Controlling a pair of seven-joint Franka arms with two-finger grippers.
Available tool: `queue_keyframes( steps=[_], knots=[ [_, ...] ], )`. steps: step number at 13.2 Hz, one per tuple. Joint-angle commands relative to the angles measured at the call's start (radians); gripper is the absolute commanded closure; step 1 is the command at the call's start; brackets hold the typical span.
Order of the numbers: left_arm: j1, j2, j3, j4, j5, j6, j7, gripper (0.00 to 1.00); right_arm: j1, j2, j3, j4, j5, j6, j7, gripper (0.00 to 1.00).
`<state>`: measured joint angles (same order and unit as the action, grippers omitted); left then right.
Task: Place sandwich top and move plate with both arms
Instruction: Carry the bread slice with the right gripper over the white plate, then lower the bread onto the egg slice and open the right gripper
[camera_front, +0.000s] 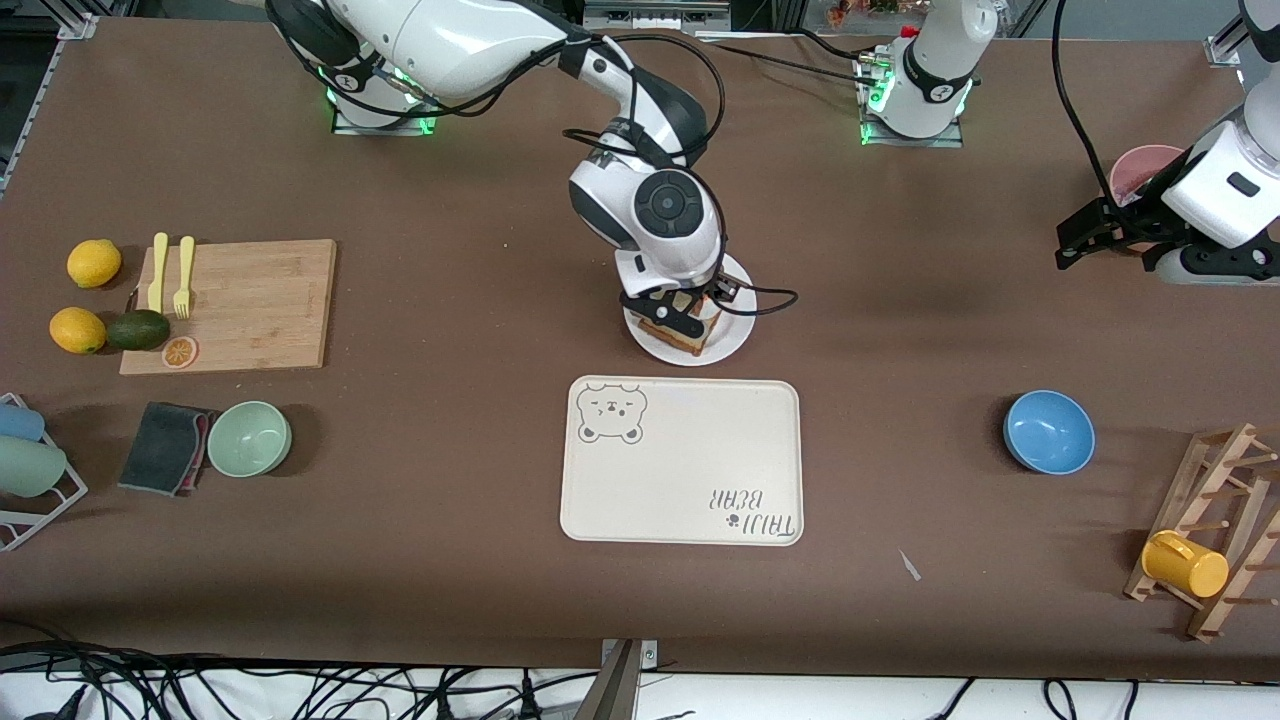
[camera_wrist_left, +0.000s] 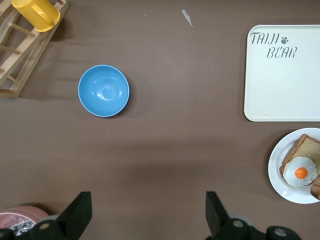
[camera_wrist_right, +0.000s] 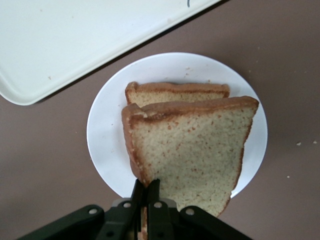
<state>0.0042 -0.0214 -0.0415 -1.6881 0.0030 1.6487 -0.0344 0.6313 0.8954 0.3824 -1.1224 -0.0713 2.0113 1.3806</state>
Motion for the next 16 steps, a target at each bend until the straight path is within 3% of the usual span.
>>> queue_keyframes(
  steps=[1, 8, 9, 10, 12, 13, 16],
  knots=[
    [0.008, 0.004, -0.001, 0.018, -0.015, -0.015, 0.007, 0.00, 0.034, 0.058, -0.002, 0.045, 0.007, 0.082, 0.018, 1.00],
    [0.008, 0.004, -0.001, 0.018, -0.015, -0.015, 0.007, 0.00, 0.047, 0.079, -0.047, 0.041, -0.024, 0.014, 0.003, 1.00],
    [0.008, 0.004, -0.001, 0.018, -0.015, -0.015, 0.007, 0.00, 0.045, 0.077, -0.045, 0.042, -0.019, 0.014, 0.008, 0.93],
    [0.008, 0.004, -0.001, 0.018, -0.015, -0.015, 0.007, 0.00, 0.045, 0.074, -0.043, 0.042, -0.016, 0.017, 0.009, 0.57],
    [0.008, 0.004, -0.001, 0.018, -0.015, -0.015, 0.008, 0.00, 0.044, 0.066, -0.045, 0.044, -0.009, 0.018, 0.011, 0.14],
    [0.008, 0.004, -0.001, 0.018, -0.015, -0.015, 0.007, 0.00, 0.042, 0.044, -0.050, 0.042, 0.002, 0.015, 0.009, 0.00],
    [0.008, 0.004, -0.001, 0.018, -0.015, -0.015, 0.007, 0.00, 0.031, -0.111, -0.106, -0.038, 0.065, 0.011, -0.014, 0.00]
  ],
)
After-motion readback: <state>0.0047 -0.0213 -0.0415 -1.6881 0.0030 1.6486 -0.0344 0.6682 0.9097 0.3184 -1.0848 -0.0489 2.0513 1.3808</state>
